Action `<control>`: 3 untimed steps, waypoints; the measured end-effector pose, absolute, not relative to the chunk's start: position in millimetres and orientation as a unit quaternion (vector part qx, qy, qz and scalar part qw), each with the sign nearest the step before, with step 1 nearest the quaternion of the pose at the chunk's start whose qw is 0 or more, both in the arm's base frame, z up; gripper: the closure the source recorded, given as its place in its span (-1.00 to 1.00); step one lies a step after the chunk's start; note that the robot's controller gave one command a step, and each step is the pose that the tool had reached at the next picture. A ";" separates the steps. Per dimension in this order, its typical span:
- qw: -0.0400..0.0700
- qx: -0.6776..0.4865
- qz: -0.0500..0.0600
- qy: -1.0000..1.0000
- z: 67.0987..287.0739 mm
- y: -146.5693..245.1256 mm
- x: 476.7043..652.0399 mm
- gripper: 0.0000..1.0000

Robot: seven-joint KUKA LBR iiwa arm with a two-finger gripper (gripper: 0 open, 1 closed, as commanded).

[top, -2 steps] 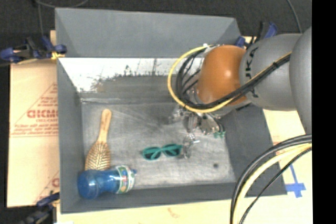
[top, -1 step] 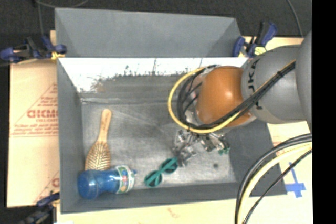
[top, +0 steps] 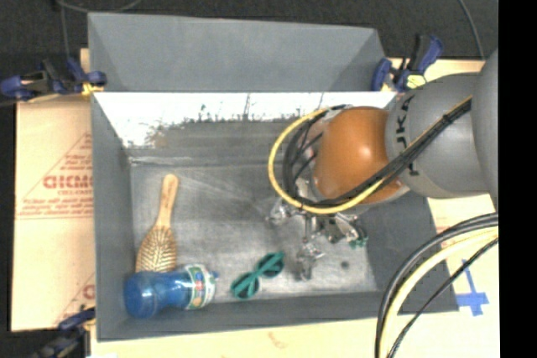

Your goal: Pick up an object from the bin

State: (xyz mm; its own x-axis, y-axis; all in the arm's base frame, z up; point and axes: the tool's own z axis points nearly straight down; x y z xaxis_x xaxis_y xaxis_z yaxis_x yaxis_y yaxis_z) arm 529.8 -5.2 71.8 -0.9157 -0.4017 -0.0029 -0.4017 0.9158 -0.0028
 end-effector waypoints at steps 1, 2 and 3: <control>0.002 -0.205 -0.001 0.979 71.8 -5.3 529.8 -1.00; 0.001 -0.252 0.001 0.968 89.5 92.6 480.2 1.00; 0.001 -0.252 0.001 0.968 89.5 92.5 480.2 1.00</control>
Offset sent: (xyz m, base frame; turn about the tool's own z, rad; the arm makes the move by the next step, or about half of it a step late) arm -0.0502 0.0970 0.0174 -0.0922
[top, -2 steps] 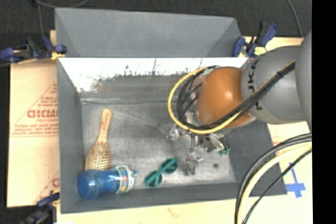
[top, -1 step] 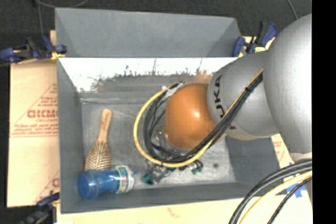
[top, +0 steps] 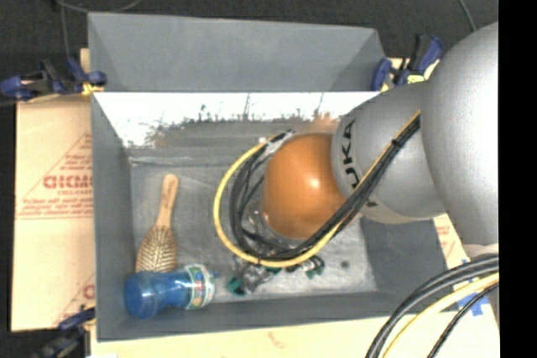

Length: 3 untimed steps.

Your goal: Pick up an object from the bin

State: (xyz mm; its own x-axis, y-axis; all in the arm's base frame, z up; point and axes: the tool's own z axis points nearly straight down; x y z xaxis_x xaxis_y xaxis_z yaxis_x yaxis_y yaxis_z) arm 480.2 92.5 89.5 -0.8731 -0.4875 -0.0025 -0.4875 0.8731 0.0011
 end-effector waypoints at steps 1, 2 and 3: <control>0.001 -0.273 0.000 0.962 89.7 92.1 494.3 1.00; -0.003 -0.287 0.000 0.958 129.9 93.4 493.9 1.00; 0.001 -0.241 0.001 0.971 85.2 97.8 501.3 -1.00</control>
Offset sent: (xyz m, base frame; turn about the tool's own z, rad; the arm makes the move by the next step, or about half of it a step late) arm 0.0103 0.0081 0.2177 -0.1444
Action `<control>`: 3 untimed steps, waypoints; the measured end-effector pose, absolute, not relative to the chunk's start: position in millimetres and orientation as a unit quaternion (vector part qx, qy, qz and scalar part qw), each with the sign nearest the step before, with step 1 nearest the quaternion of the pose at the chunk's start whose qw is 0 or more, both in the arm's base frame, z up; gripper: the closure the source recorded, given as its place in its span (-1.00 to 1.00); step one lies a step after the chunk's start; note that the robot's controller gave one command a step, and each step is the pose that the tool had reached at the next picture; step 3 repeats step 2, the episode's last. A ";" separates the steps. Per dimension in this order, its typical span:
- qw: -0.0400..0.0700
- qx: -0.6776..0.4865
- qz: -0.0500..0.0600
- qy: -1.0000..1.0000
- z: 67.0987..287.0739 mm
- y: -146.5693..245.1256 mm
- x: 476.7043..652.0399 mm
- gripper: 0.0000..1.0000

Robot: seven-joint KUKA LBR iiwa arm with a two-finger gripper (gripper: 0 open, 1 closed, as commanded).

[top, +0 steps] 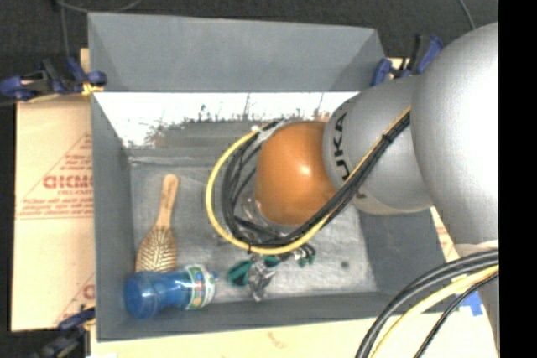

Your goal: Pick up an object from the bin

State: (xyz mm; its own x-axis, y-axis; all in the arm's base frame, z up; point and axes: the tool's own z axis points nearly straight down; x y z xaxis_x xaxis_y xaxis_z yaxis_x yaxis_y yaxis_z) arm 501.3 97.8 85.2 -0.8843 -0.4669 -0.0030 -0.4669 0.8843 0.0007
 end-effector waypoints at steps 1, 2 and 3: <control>0.002 -0.241 0.000 0.970 84.3 98.0 501.5 1.00; 0.002 -0.242 0.000 0.970 84.3 98.0 501.6 1.00; 0.002 -0.242 0.000 0.970 84.3 98.0 501.6 1.00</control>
Offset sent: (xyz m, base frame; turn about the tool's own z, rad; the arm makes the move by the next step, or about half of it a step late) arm 0.0000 0.0000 0.0000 0.0000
